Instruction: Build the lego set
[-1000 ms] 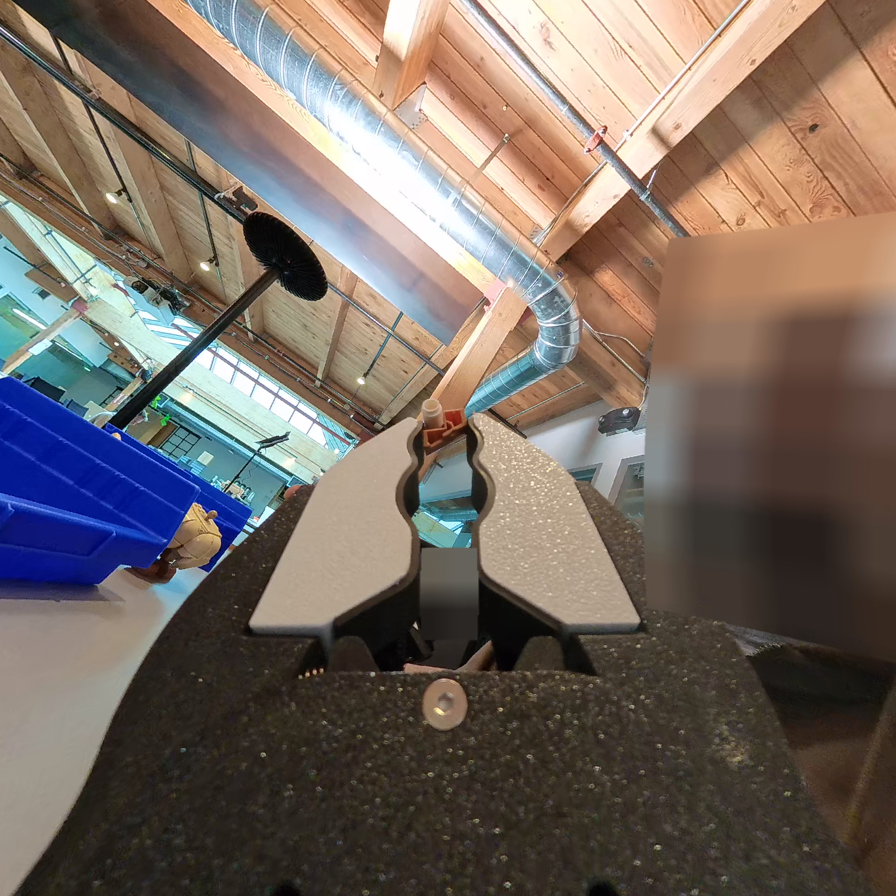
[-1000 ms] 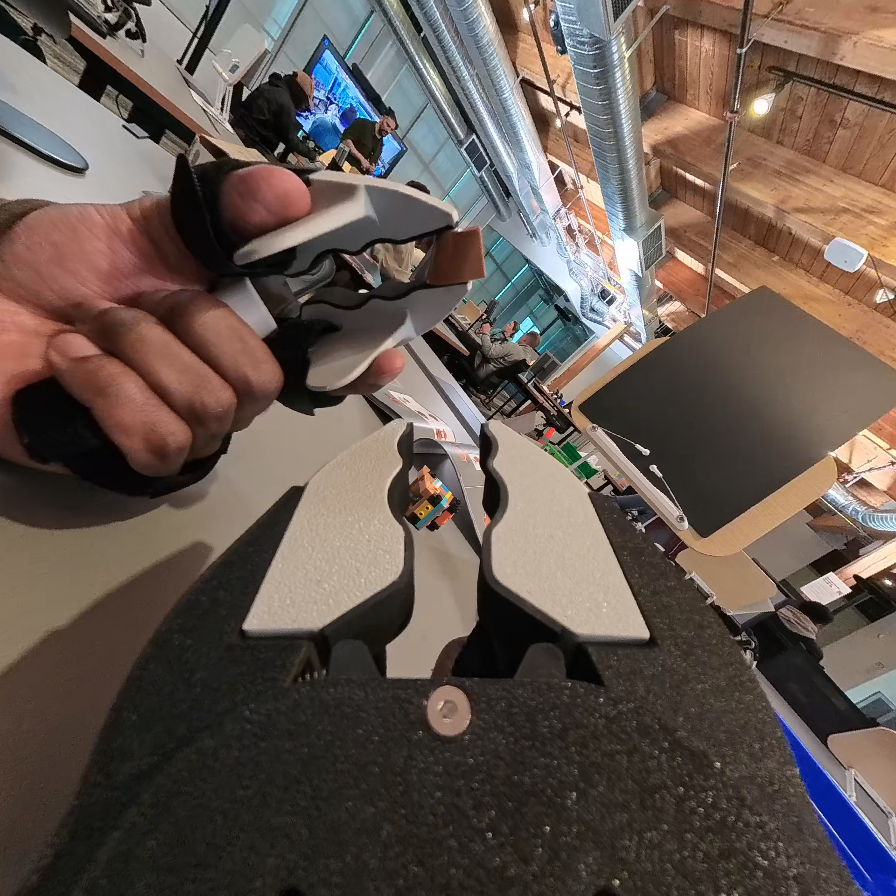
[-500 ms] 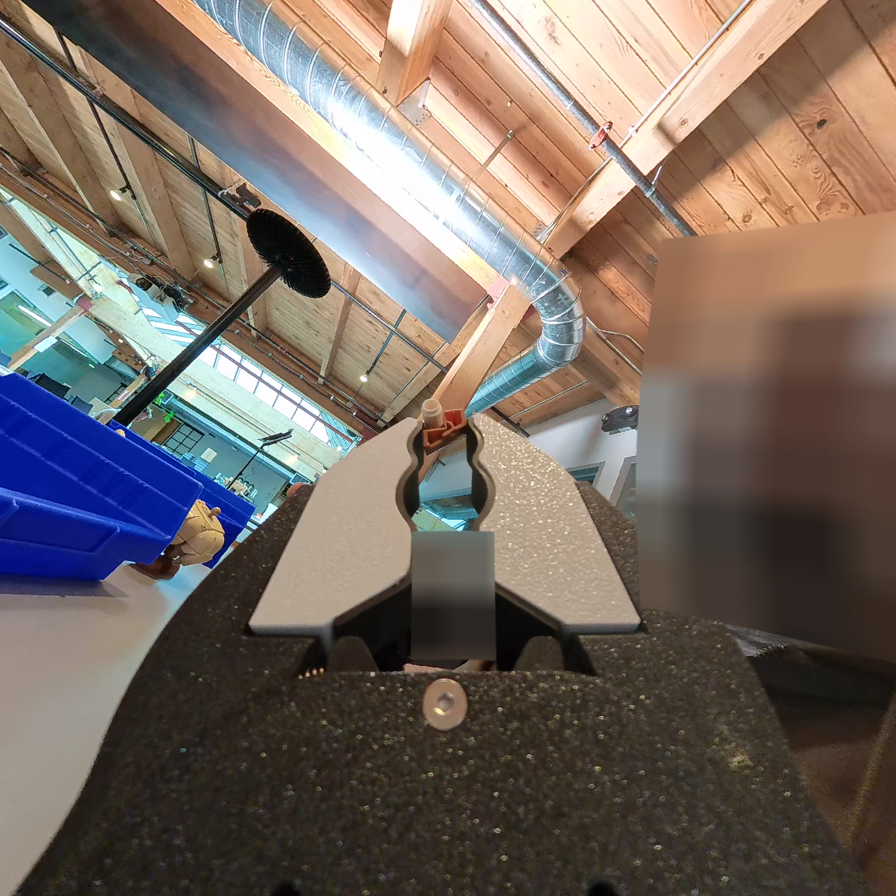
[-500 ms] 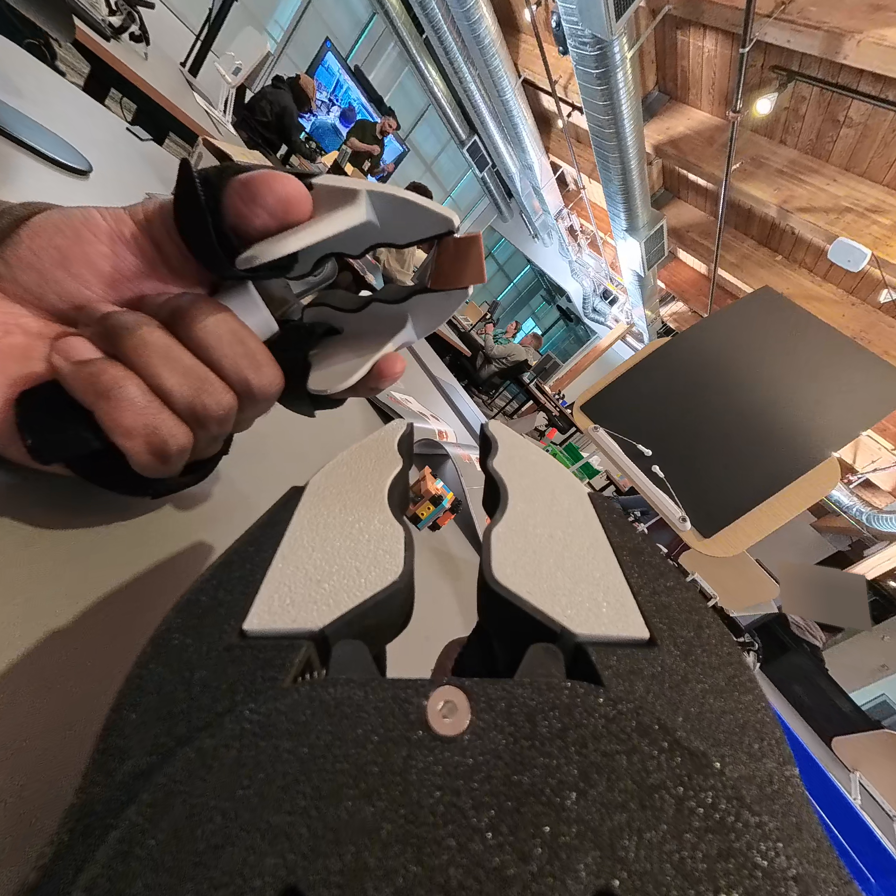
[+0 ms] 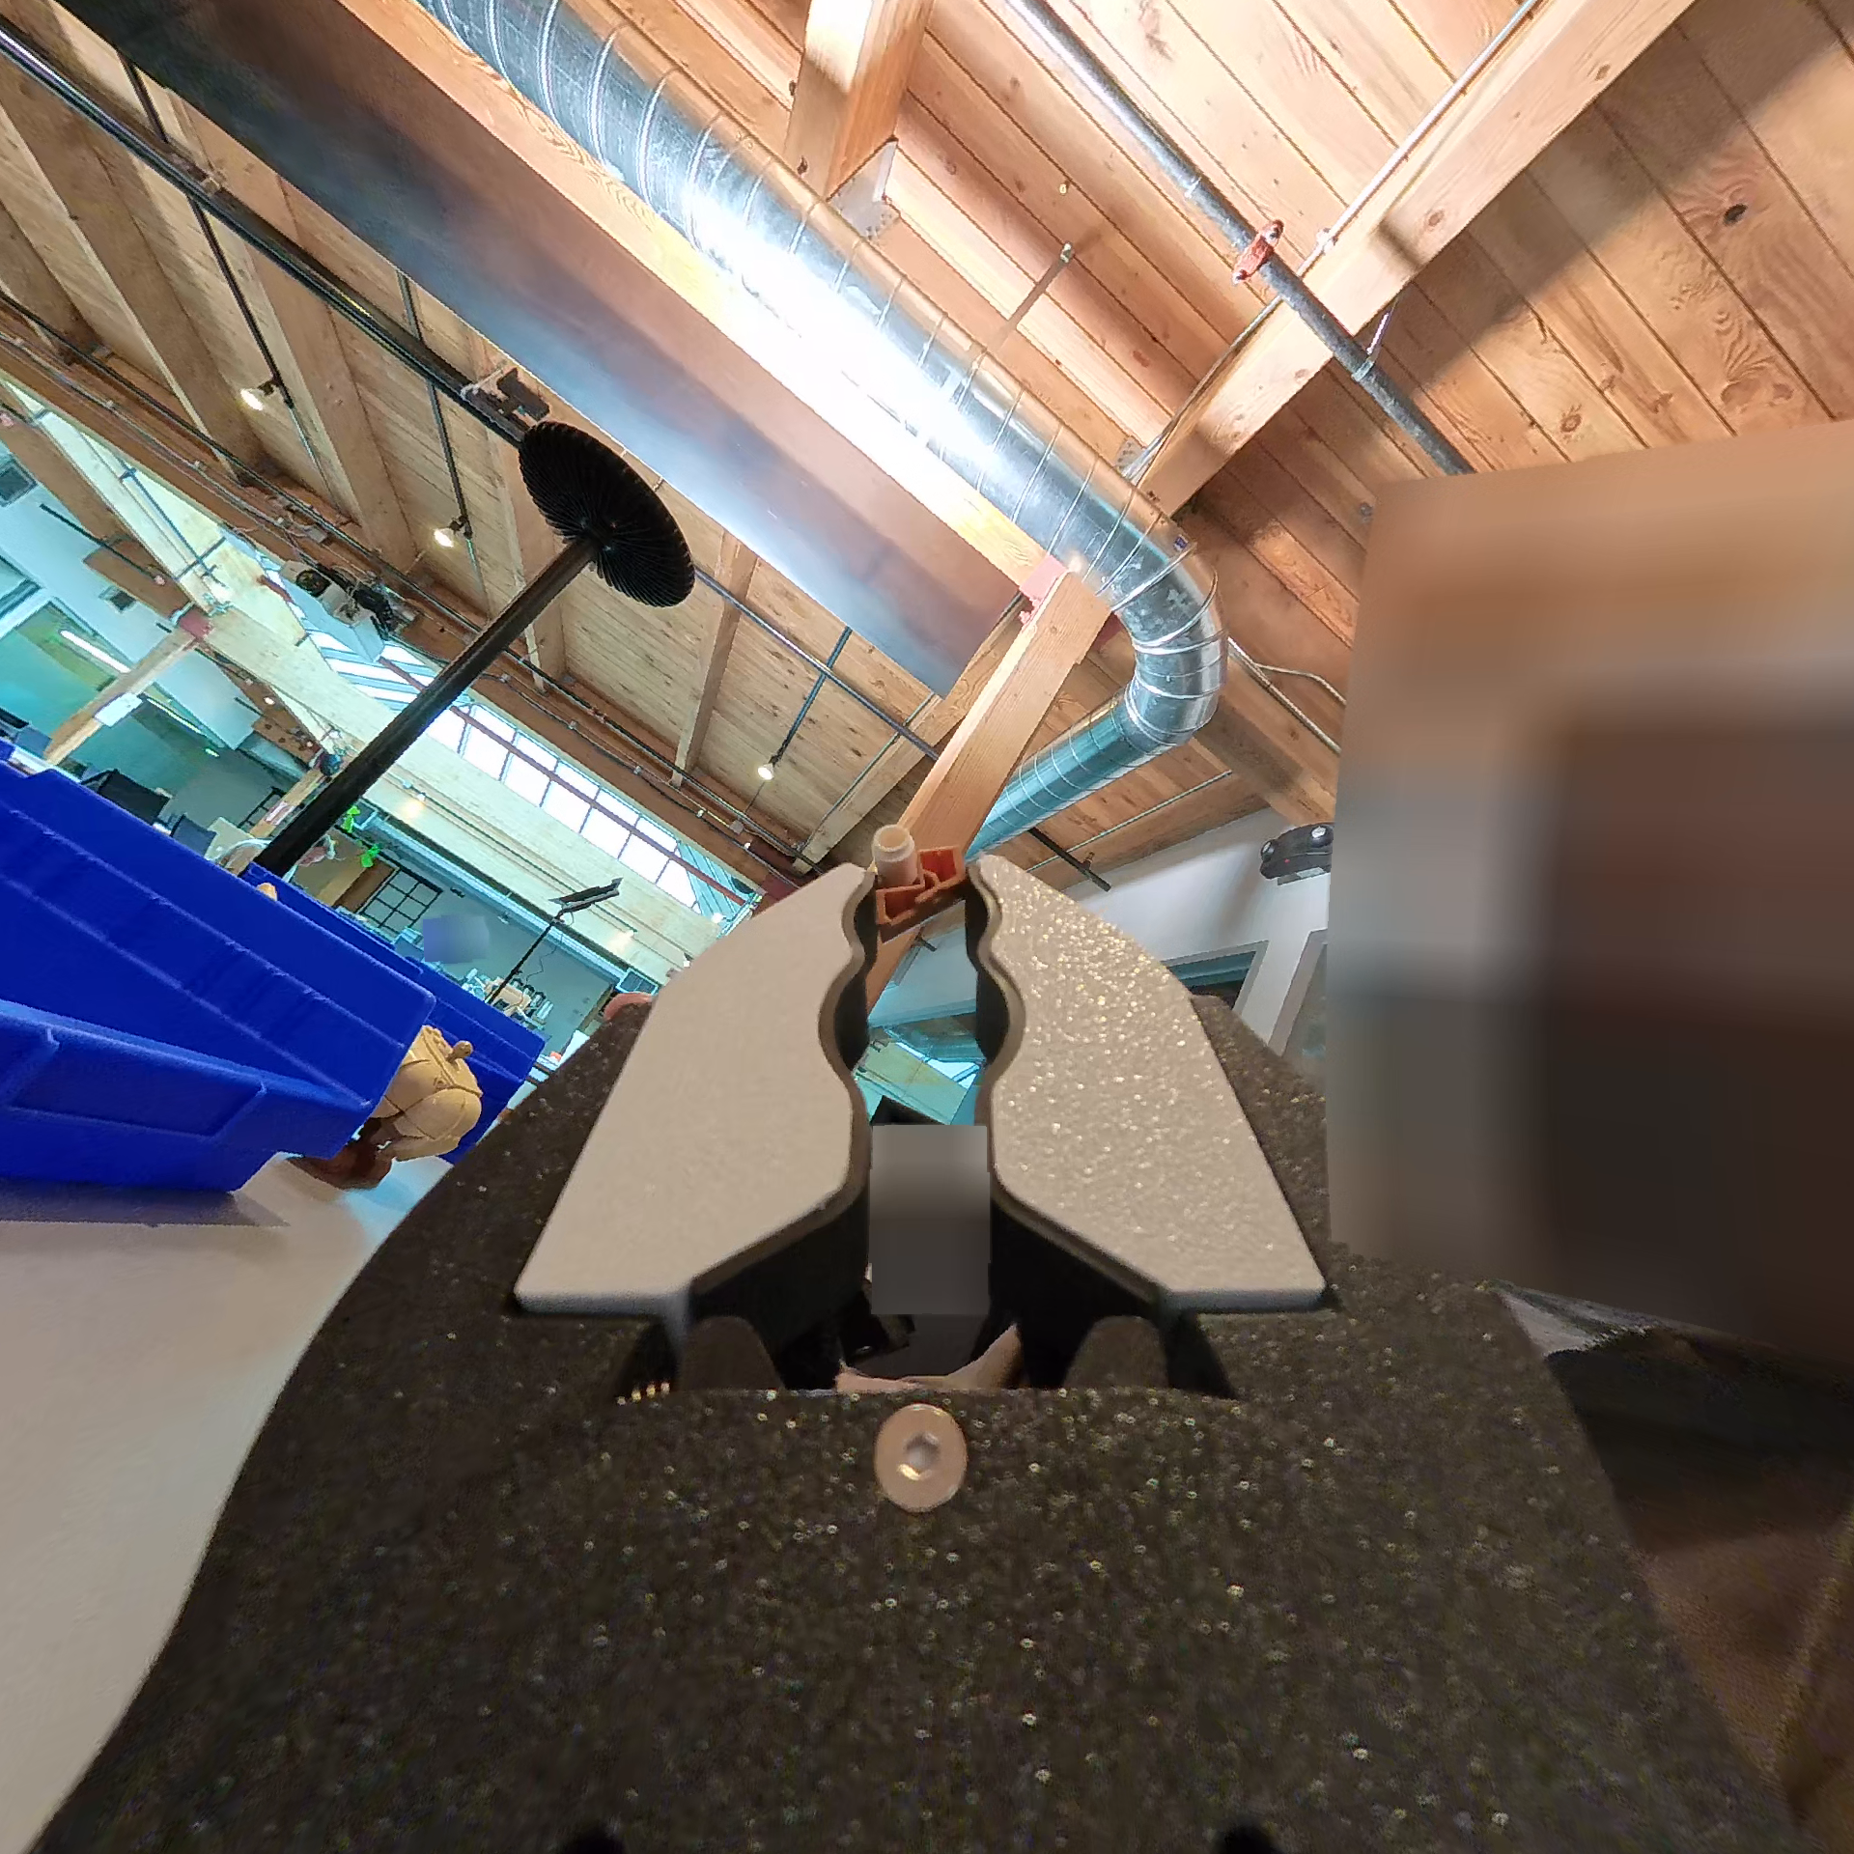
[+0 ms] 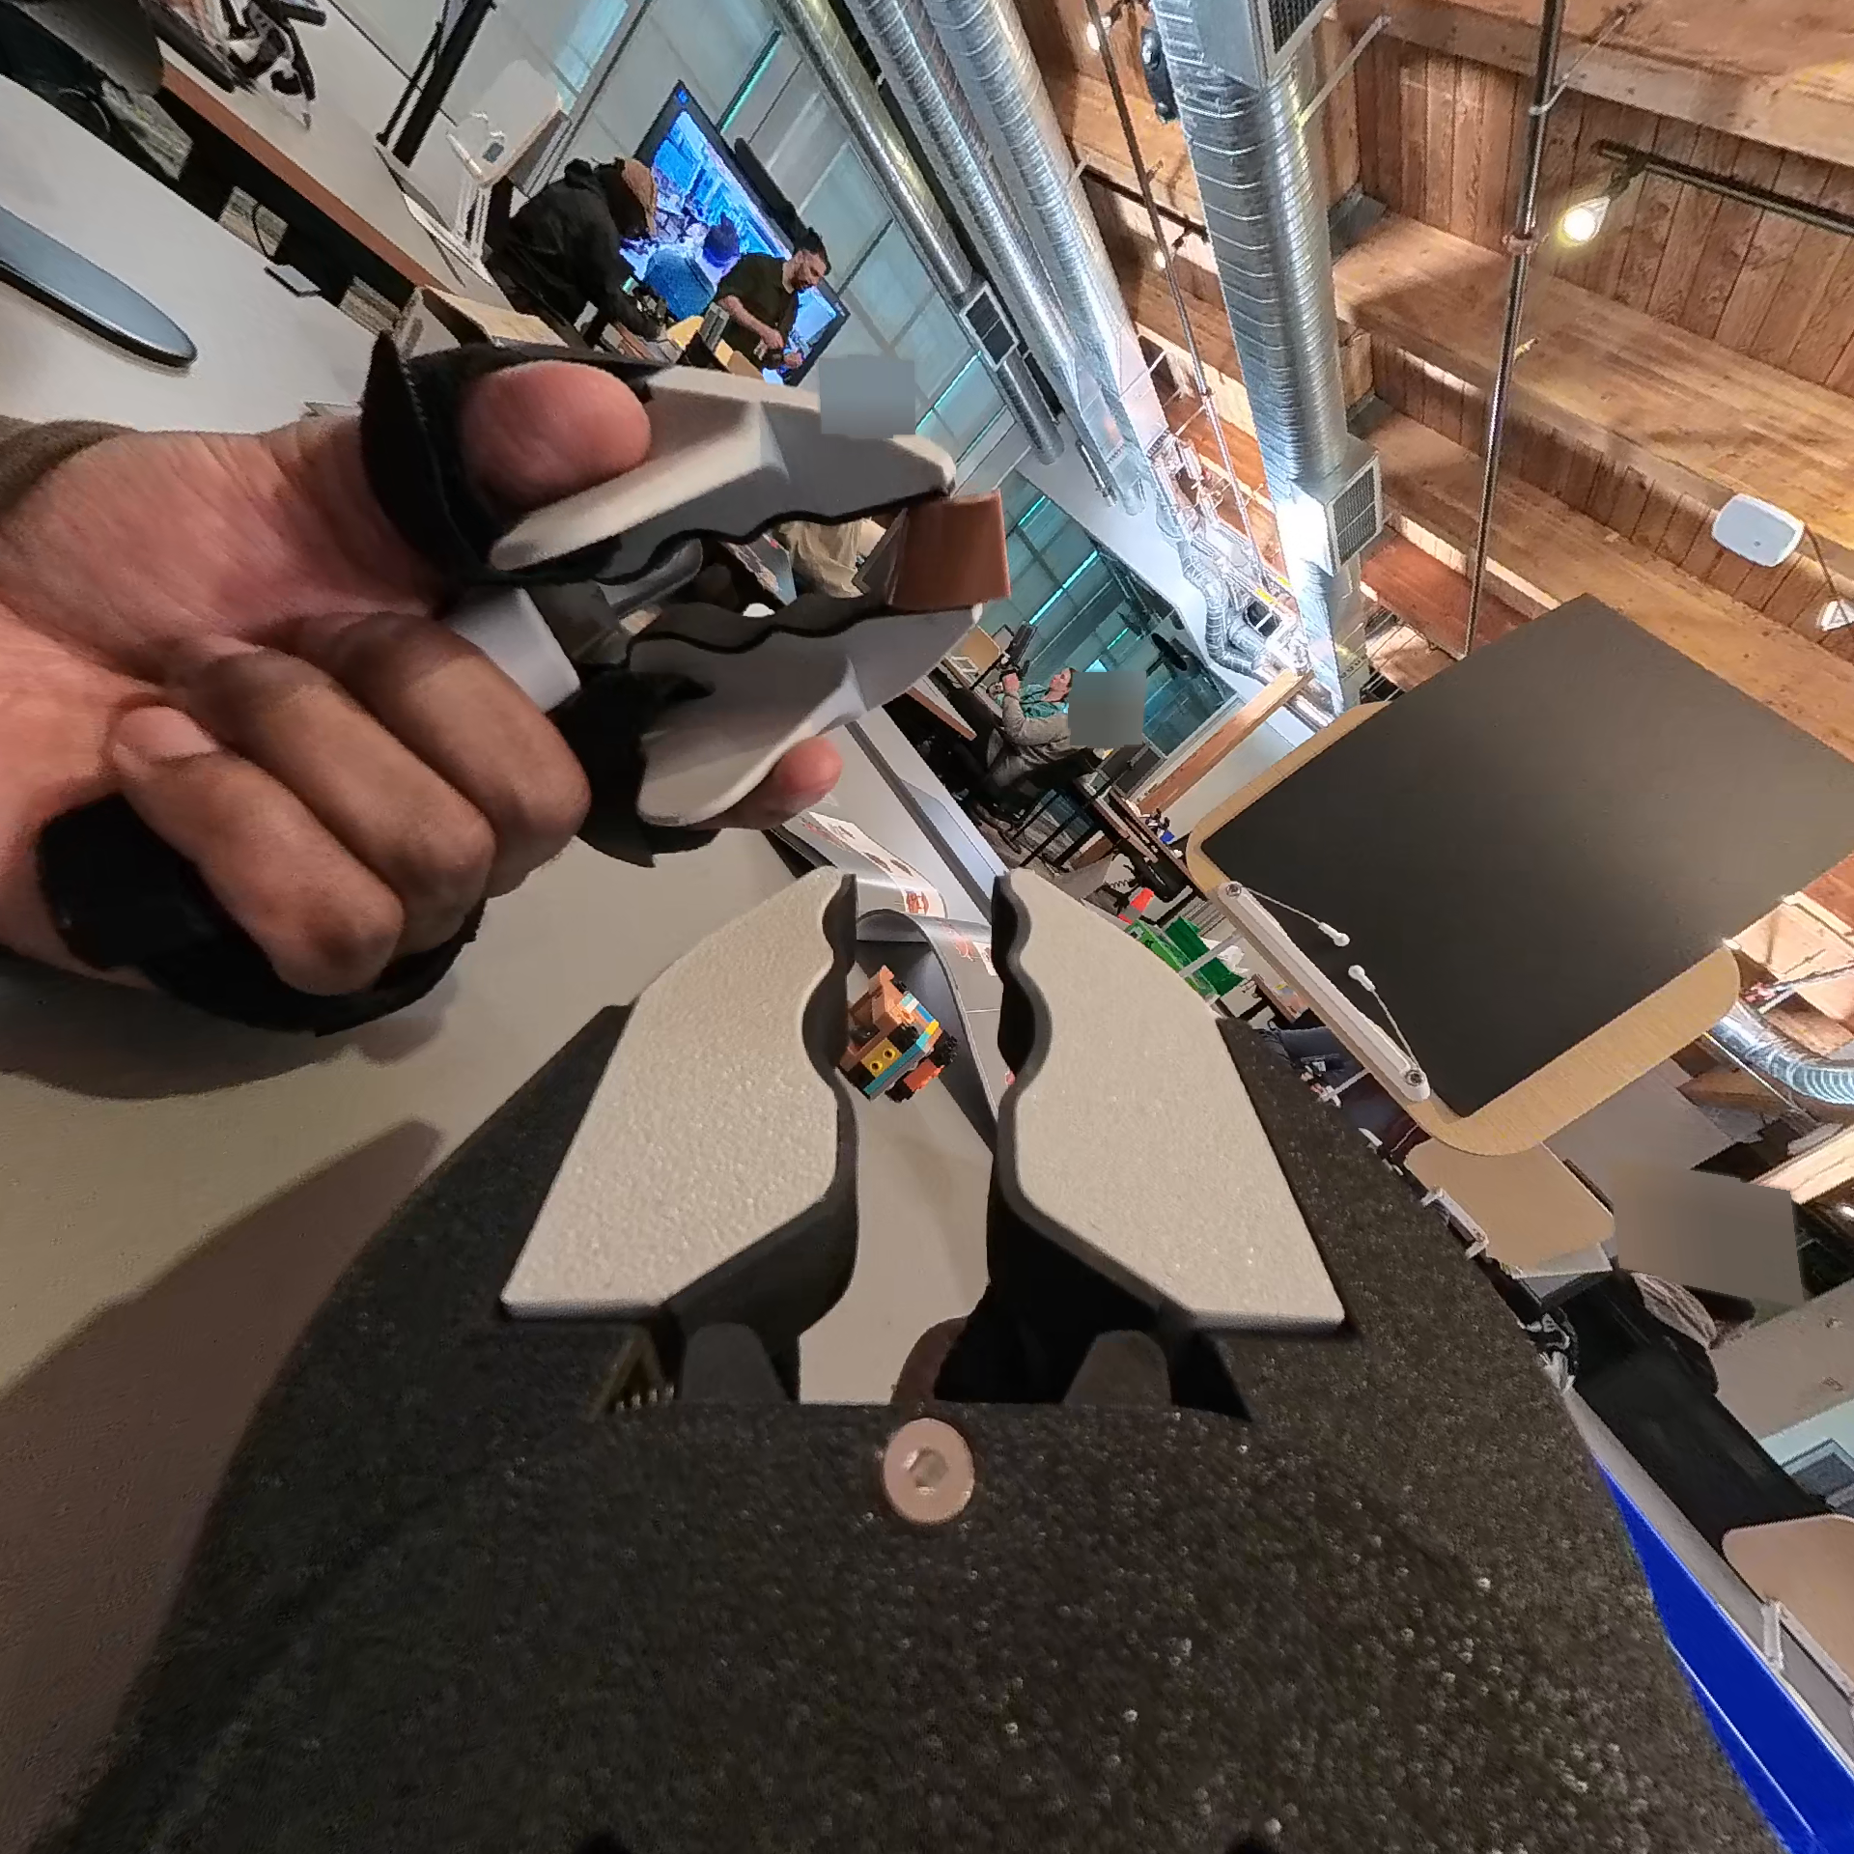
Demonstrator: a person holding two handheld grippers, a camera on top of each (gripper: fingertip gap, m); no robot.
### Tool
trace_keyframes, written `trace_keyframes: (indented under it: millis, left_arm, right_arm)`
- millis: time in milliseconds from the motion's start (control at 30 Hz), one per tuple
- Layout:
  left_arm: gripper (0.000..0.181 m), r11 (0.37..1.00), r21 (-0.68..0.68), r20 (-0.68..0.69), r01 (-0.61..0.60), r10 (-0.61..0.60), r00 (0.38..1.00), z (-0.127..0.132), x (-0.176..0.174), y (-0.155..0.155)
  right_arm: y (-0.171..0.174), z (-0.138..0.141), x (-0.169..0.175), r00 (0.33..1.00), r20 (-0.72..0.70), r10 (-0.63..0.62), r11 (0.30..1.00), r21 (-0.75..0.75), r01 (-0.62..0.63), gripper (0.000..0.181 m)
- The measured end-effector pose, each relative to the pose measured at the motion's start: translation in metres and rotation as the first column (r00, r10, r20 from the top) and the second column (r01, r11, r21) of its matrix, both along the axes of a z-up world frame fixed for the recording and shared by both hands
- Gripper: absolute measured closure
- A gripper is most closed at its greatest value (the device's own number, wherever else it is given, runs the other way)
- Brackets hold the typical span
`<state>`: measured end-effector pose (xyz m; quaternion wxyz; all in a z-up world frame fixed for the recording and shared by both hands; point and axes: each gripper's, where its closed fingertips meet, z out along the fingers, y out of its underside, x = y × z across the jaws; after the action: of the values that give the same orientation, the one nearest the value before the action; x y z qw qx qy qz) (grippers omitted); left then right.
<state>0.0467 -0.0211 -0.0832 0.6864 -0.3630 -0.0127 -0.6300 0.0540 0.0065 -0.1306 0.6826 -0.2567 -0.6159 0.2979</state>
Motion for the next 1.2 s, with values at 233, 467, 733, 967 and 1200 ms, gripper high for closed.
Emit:
trace_keyframes:
  millis: [233, 467, 733, 967, 1200]
  left_arm:
    - [0.165, 0.997, -0.001, -0.105, -0.080, 0.080, 0.991, -0.001, 0.008, 0.002]
    - [0.165, 0.743, 0.319, -0.608, -0.588, 0.636, 0.475, -0.007, 0.027, 0.008]
    - [0.165, 0.595, 0.501, -0.641, -0.628, 0.743, 0.192, -0.009, 0.033, 0.008]
    - [0.165, 0.586, 0.518, -0.643, -0.624, 0.747, 0.168, -0.011, 0.034, 0.007]
    - [0.165, 0.551, 0.564, -0.646, -0.614, 0.758, 0.087, -0.014, 0.038, 0.009]
  right_arm:
    - [0.000, 0.003, 0.001, 1.000, -0.018, 0.000, 1.000, -0.001, 0.000, 0.156]
    - [0.002, 0.010, 0.005, 0.999, -0.054, -0.004, 1.000, -0.016, 0.003, 0.157]
    - [0.003, 0.011, 0.007, 0.998, -0.066, -0.006, 1.000, -0.009, 0.005, 0.156]
    - [0.000, 0.014, 0.008, 0.997, -0.083, 0.007, 1.000, 0.003, -0.007, 0.156]
    - [-0.002, 0.015, 0.010, 0.995, -0.096, 0.012, 1.000, 0.011, -0.011, 0.156]
